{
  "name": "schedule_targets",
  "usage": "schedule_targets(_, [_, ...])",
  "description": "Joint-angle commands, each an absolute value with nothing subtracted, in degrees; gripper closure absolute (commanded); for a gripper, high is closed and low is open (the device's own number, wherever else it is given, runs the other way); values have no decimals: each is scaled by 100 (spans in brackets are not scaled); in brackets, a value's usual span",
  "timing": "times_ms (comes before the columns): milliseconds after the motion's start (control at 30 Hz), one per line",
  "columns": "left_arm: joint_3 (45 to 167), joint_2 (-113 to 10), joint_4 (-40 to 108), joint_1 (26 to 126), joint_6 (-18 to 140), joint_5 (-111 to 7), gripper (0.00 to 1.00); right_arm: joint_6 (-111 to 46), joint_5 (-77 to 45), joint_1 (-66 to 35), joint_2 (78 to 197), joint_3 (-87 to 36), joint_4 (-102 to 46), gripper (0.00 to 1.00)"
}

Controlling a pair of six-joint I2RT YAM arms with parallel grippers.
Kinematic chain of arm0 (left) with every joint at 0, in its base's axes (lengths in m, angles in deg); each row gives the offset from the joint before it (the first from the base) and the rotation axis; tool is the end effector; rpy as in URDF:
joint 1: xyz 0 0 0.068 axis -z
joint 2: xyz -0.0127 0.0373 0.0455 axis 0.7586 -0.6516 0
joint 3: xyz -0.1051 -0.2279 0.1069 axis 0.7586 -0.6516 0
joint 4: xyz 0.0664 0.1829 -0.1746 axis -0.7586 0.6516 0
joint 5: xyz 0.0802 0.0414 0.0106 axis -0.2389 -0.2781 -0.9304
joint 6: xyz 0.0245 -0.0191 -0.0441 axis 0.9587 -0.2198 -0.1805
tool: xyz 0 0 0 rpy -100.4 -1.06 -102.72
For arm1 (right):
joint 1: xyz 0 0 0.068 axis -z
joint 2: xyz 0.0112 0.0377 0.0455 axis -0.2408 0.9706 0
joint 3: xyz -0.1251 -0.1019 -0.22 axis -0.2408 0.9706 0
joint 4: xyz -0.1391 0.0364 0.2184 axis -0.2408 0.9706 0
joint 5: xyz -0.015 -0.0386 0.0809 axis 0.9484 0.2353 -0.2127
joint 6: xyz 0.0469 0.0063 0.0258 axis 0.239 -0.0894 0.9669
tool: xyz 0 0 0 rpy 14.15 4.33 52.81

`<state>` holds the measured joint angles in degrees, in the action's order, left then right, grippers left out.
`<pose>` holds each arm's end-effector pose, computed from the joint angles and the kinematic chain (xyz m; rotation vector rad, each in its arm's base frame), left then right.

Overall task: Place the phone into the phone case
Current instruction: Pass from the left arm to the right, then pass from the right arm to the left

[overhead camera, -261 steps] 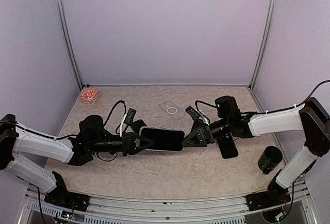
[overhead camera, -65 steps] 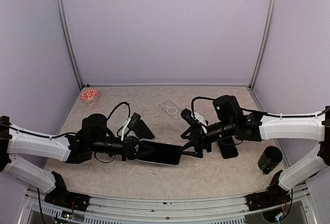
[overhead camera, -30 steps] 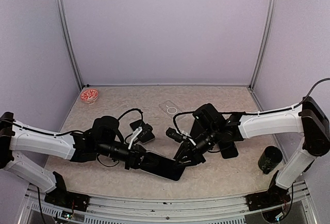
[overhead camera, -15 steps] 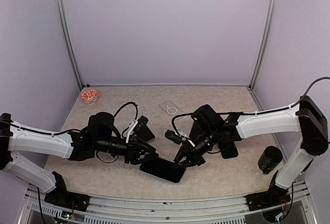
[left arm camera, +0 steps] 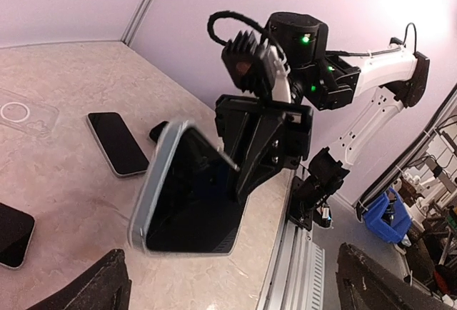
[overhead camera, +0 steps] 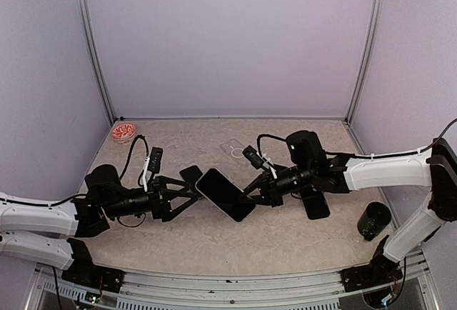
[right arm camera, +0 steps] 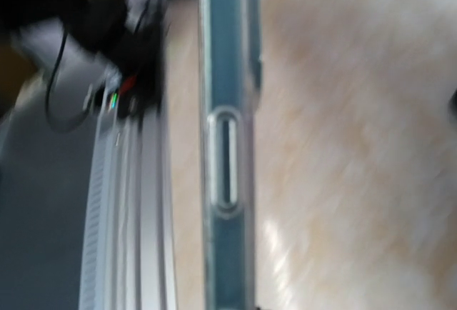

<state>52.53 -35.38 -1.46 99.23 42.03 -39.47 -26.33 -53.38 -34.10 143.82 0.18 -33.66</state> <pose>0.1305 -0.1746 0.2219 0.6135 1.6947 -1.3371 0.1965 0.2562 0.2213 -1.1666 1.9915 1.4298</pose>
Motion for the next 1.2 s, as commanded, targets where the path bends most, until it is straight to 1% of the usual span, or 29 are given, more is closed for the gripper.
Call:
schedule_targets(0, [5102,-3549,-814,9899,3923,-4188,1,-1735,-4890,-3362,13874,192,-4895,100])
schedule_targets(300, [5380,-4302,-1405,10104,3739,-4311,1,-582,-4439,-3402,13828,791,-6709,100])
schedule_targets(433, [5622,-4732,-1560,10137,3689,-4348,4,-384,-4283,-3486,13851,1002,-7350,100])
schedule_targets(667, [5862,-5354,-2115,10154,3480,-4264,11,-265,-4085,-3704,13994,1190,-7995,100])
schedule_targets(800, [5977,-5628,-2325,10157,3456,-4212,21,-90,-4011,-3810,14165,1303,-8431,100])
schedule_targets(900, [6034,-5739,-2467,10155,3416,-4176,33,-48,-3885,-3889,14267,1329,-8565,100])
schedule_targets(1167, [6076,-5829,-2572,10155,3391,-4157,77,-192,-3385,-3985,14218,1460,-8571,100])
